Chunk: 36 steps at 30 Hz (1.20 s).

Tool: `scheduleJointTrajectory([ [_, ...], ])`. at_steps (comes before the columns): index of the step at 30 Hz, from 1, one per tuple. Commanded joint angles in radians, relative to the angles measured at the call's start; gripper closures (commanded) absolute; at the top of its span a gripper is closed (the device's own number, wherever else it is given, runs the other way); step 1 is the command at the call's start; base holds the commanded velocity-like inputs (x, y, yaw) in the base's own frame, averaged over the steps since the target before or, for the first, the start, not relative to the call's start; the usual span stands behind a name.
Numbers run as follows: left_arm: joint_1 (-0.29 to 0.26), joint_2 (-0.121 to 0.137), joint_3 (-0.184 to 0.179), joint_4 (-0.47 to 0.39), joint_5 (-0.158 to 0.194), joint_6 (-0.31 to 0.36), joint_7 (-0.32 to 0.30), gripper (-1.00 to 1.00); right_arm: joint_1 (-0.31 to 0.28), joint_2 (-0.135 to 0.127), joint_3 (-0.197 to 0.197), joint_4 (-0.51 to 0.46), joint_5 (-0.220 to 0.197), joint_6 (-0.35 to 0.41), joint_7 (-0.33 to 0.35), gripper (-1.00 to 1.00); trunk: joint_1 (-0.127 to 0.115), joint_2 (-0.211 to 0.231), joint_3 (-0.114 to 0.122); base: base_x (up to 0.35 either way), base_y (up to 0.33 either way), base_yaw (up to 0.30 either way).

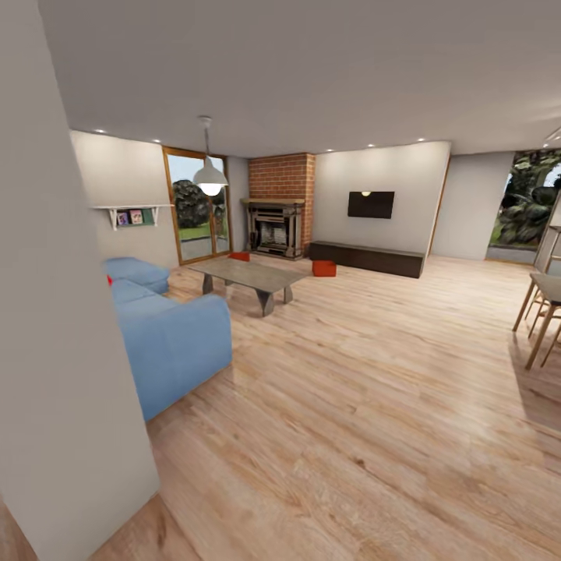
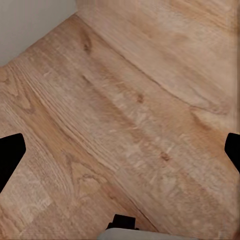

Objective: Move the two storage containers from the living room to the garage. In the garage, place one container on the floor and stack the other container on top of it (either order is fine).

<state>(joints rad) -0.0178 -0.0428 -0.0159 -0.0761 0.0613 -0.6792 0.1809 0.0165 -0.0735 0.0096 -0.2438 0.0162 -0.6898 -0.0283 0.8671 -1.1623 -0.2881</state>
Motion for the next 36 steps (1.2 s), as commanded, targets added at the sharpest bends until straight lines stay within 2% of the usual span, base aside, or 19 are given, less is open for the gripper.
scheduleJointTrajectory([
  [1, -0.001, 0.0, -0.003, 0.001, 0.006, -0.003, 0.0, -1.0, 0.0, 0.0, 0.001, -0.002, 0.002, -0.001, -0.003, -1.0, 0.001, -0.001, -0.001, 0.325, -0.126, 0.0],
  [28, -0.001, 0.0, -0.003, 0.001, 0.008, -0.003, 0.0, -1.0, 0.0, 0.0, 0.003, -0.002, 0.002, -0.001, 0.006, -1.0, 0.001, -0.001, -0.001, 0.325, -0.117, -0.002],
  [36, -0.001, 0.0, -0.003, 0.001, 0.008, -0.003, 0.0, -1.0, 0.0, 0.0, 0.003, -0.002, 0.002, 0.001, 0.007, -1.0, 0.001, -0.001, -0.001, 0.325, -0.102, -0.19],
])
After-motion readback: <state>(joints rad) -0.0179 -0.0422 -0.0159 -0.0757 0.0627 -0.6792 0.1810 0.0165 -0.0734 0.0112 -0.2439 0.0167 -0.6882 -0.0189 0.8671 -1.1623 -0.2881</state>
